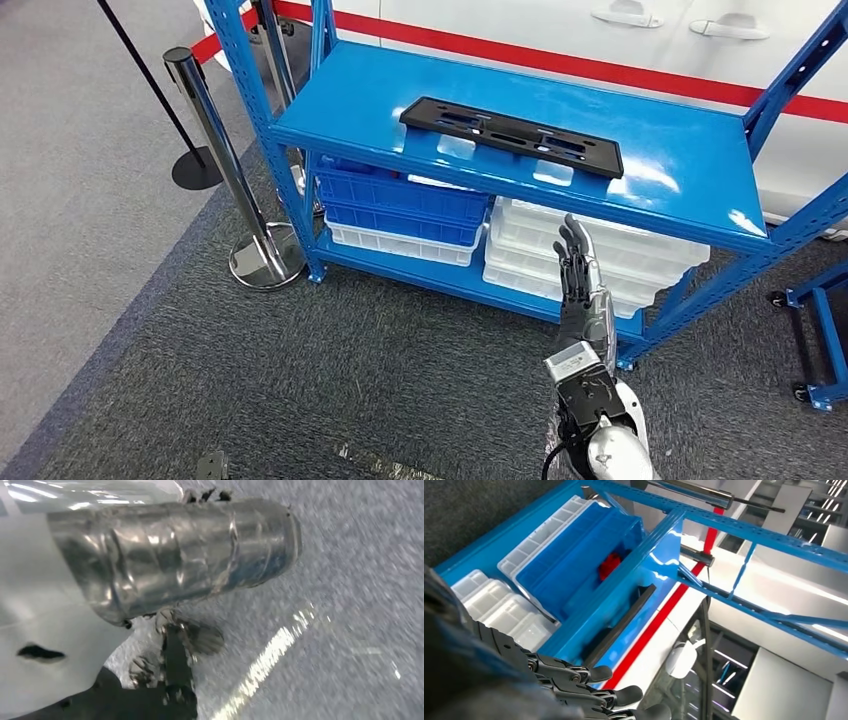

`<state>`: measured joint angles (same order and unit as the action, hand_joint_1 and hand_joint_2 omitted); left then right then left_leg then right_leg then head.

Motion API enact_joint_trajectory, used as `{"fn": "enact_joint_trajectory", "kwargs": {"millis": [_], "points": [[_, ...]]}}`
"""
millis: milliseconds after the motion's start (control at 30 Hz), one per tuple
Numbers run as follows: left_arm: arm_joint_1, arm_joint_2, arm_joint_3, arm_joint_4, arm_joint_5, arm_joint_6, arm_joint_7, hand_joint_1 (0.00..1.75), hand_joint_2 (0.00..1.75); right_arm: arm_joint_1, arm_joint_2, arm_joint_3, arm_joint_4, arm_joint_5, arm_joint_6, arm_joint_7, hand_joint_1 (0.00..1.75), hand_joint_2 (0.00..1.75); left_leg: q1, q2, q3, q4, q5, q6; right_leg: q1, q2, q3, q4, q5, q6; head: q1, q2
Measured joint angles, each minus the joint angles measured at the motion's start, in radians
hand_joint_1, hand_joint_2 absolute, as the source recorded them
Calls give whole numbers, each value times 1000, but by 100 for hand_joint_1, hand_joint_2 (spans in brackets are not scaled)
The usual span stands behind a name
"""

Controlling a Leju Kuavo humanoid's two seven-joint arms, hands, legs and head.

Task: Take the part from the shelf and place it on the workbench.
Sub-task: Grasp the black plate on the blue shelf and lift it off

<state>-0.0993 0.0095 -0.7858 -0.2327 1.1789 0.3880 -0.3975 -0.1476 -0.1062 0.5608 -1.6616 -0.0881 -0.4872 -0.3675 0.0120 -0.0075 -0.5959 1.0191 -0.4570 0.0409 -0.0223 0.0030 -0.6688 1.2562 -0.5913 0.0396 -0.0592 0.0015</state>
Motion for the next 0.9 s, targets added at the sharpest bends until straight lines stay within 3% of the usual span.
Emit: {"fn": "enact_joint_trajectory", "kwargs": {"millis": [33, 67, 100, 167, 233, 300, 400, 500, 533, 567, 600, 667, 700, 767, 900], "points": [[0, 0, 0, 0, -2, -1, 0, 0, 0, 1, 0, 1, 2, 4, -3, 5, 0, 0, -2, 0, 3, 1, -4, 2, 1, 0, -29, 37, 3, -1, 0, 0], [0, 0, 0, 0, -4, -1, 1, 0, 0, 2, 0, 1, 5, 8, -7, 11, 0, 0, -3, -1, 8, 2, -9, 3, 2, 0, -41, 38, 24, -3, 0, 0], [1, 0, 0, 0, -7, -1, 4, 0, 0, 2, 0, 2, 8, 13, -12, 18, 0, 0, -3, -2, 15, 4, -15, 3, 3, 0, -33, 0, 63, -7, 0, 0], [3, -1, 0, 0, -16, 1, 17, 0, 0, 3, 0, 3, 10, 18, -24, 28, 0, 0, -4, -3, 30, 5, -27, 0, 8, 0, 12, -125, 142, -19, 0, 0], [1, -3, -3, 0, -27, 7, 28, 0, 0, 11, -2, 2, 6, 21, -37, 36, 0, 0, -6, -4, 33, 6, -34, -8, 17, 0, 47, -208, 163, -29, 1, 0], [-1, -6, -6, 0, -34, 18, 28, 0, 0, 25, -7, 1, -6, 17, -42, 42, 0, 0, -6, -4, 34, 2, -37, -19, 21, 2, 58, -228, 152, -35, 1, 0], [0, -14, -9, 0, -37, 36, 17, 0, 0, 34, -15, 0, -21, 1, -29, 45, 0, 0, -6, 0, 24, 35, -63, -36, 9, 5, 76, -244, 151, -46, 0, 0], [-1, -20, -10, 0, -34, 40, 13, 0, 0, 33, -17, -1, -24, -6, -21, 45, 0, 0, -1, 1, -63, 202, -130, -48, 7, 3, 91, -249, 141, -58, -2, 0], [-1, -22, -10, 0, -32, 40, 13, 0, 0, 33, -17, -1, -24, -7, -19, 45, 0, 0, 0, 2, -92, 249, -139, -52, 7, 3, 96, -248, 137, -59, -2, 0], [0, -23, -10, 0, -29, 40, 12, 0, 0, 33, -17, -1, -24, -7, -17, 46, 0, 0, 2, 2, -109, 268, -130, -54, 7, 4, 102, -248, 132, -59, -2, 0], [0, -23, -10, 0, -24, 40, 10, 0, 0, 32, -17, -1, -24, -6, -14, 47, 0, 0, 3, 2, -107, 248, -101, -56, 6, 5, 109, -248, 126, -57, -2, 0], [1, -24, -10, 0, -16, 41, 8, 0, 0, 27, -17, -1, -22, -2, -10, 51, 0, 0, 3, 2, -62, 131, -21, -52, 6, 7, 124, -246, 114, -51, -2, 0], [1, -24, -10, 0, -13, 41, 7, 0, 0, 22, -17, -1, -20, 0, -8, 54, 0, 0, 1, 2, -37, 74, 2, -49, 7, 8, 128, -243, 108, -46, -2, 0], [-2, -24, -10, 0, -8, 44, 10, 0, 0, 14, -17, 0, -17, 0, -6, 56, 0, 0, -3, 1, -13, 21, 7, -37, 11, 8, 129, -240, 100, -36, -2, 0], [1, -26, -10, 0, -6, 50, 19, 0, 0, 9, -17, 3, -16, -4, -7, 52, 0, 0, 2, 0, 2, 0, -3, -14, 12, 4, 120, -216, 77, -16, -1, 0]]}}
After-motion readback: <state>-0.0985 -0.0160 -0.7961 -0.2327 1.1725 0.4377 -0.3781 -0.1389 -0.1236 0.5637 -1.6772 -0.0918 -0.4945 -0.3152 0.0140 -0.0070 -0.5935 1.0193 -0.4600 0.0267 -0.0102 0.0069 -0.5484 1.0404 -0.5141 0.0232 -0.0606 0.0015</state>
